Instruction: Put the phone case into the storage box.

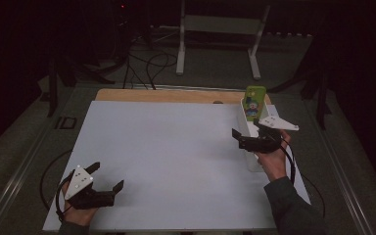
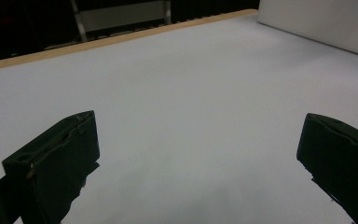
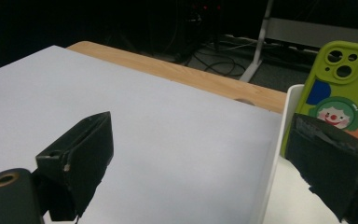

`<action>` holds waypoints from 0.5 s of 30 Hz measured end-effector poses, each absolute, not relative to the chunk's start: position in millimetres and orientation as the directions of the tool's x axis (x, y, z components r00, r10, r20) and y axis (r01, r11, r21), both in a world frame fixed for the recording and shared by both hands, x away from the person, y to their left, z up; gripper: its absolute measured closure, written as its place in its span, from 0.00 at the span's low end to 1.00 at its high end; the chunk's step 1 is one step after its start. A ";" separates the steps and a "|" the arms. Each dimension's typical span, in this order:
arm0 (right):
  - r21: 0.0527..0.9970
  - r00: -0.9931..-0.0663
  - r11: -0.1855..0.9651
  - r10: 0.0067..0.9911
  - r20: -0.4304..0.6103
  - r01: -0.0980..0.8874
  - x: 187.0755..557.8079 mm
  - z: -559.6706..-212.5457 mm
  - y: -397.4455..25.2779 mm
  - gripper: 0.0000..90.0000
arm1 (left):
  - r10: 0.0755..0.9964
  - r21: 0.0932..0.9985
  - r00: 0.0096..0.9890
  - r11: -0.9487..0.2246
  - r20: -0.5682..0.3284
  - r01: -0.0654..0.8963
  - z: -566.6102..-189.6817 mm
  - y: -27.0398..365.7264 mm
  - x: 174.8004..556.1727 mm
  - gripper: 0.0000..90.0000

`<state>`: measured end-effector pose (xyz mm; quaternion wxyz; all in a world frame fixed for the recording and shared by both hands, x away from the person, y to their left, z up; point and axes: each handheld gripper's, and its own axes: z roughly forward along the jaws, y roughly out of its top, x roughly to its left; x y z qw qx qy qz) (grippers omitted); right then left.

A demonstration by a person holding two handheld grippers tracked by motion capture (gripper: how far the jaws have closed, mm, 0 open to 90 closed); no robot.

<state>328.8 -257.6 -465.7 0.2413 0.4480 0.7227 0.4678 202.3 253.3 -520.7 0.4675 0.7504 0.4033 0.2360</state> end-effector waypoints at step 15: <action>0.911 -0.512 0.151 0.856 0.074 0.384 310.2 -465.3 -249.0 0.09 | 0.824 0.893 0.566 -0.234 -0.028 0.384 -521.0 253.1 204.2 0.00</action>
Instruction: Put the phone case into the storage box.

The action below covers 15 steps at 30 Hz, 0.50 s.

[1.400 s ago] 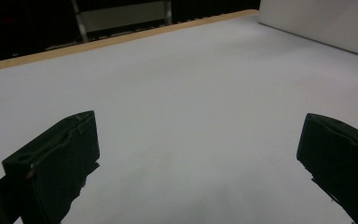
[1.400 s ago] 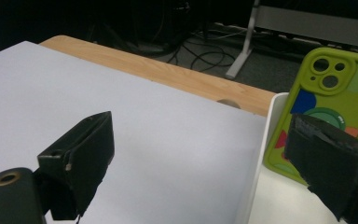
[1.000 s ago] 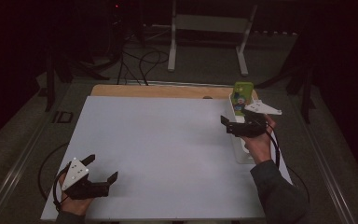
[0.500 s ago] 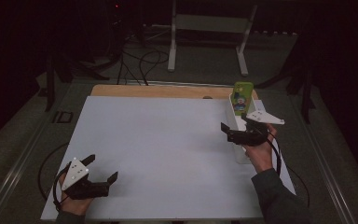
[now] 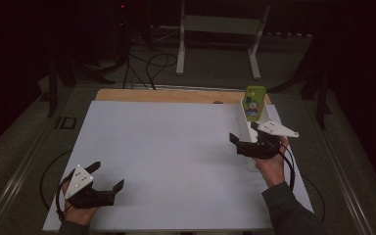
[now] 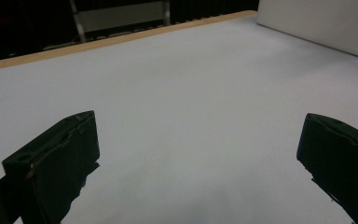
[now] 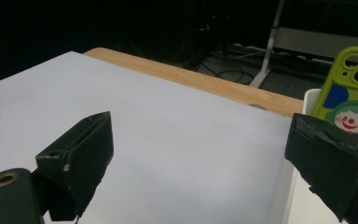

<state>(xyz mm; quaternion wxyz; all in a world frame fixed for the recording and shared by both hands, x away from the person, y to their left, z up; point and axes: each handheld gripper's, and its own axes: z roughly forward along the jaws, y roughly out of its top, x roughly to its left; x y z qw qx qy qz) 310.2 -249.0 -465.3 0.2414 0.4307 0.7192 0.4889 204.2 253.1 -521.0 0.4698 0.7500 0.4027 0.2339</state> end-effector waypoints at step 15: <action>0.926 -0.537 0.160 0.842 0.053 0.343 294.0 -467.0 -240.5 0.09 | 0.819 0.898 0.573 -0.224 -0.038 0.380 -520.1 253.7 207.7 0.00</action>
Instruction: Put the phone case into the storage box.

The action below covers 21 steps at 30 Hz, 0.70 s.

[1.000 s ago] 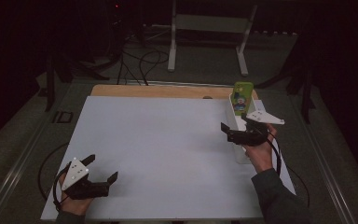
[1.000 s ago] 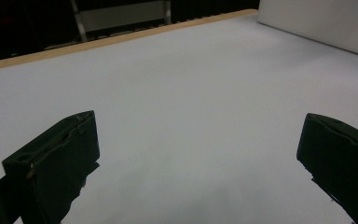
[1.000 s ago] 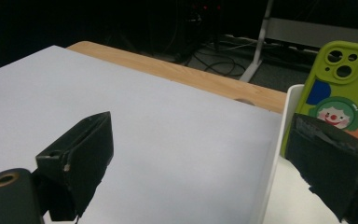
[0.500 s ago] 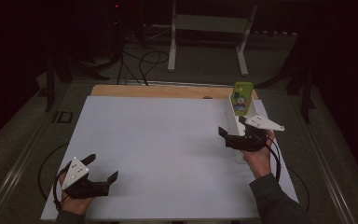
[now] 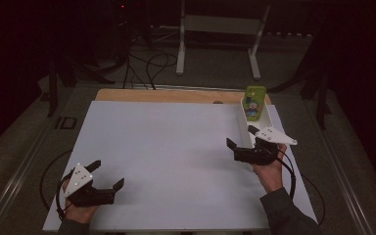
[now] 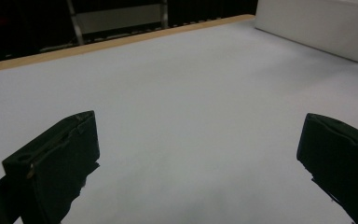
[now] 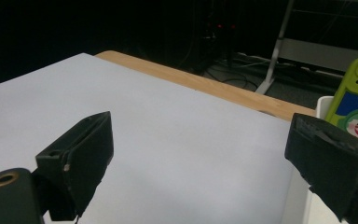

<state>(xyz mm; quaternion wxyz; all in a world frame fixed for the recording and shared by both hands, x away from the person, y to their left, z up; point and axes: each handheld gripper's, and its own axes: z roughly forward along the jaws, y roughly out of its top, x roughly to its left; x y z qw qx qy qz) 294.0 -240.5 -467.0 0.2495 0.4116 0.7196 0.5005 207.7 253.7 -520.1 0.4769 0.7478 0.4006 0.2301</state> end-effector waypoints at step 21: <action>0.956 -0.578 0.117 0.813 0.064 0.270 256.1 -491.5 -243.7 0.09 | 0.792 0.915 0.605 -0.183 -0.080 0.360 -517.0 250.7 216.0 0.00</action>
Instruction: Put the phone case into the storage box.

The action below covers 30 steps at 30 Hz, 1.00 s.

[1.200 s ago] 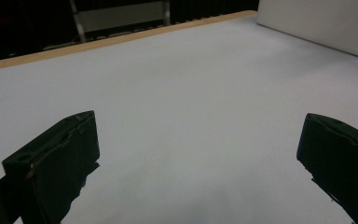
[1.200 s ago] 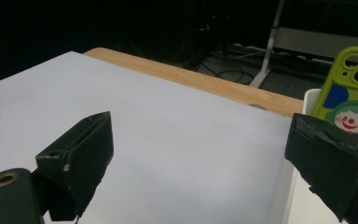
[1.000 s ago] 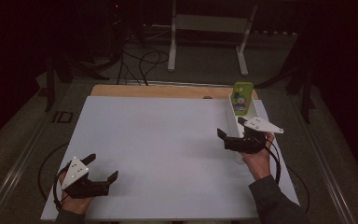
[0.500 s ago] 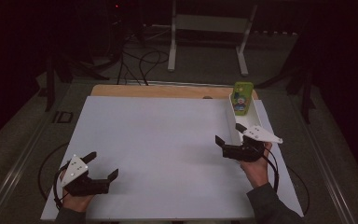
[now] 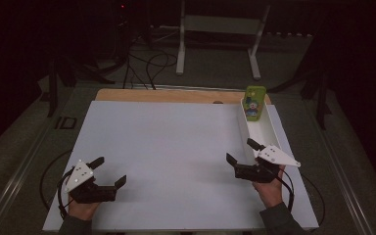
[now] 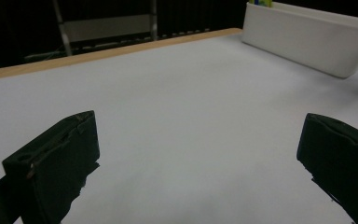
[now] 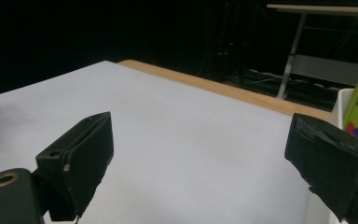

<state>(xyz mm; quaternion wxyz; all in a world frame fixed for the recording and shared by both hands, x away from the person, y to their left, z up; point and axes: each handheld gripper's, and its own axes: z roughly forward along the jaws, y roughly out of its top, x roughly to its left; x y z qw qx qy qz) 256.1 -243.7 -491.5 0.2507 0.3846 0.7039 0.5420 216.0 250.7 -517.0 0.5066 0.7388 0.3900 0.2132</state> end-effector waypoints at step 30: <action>0.964 -0.611 0.124 0.790 0.048 0.236 217.4 -531.6 -258.2 0.09 | 0.742 0.921 0.666 -0.203 -0.077 0.332 -515.6 238.0 221.3 0.00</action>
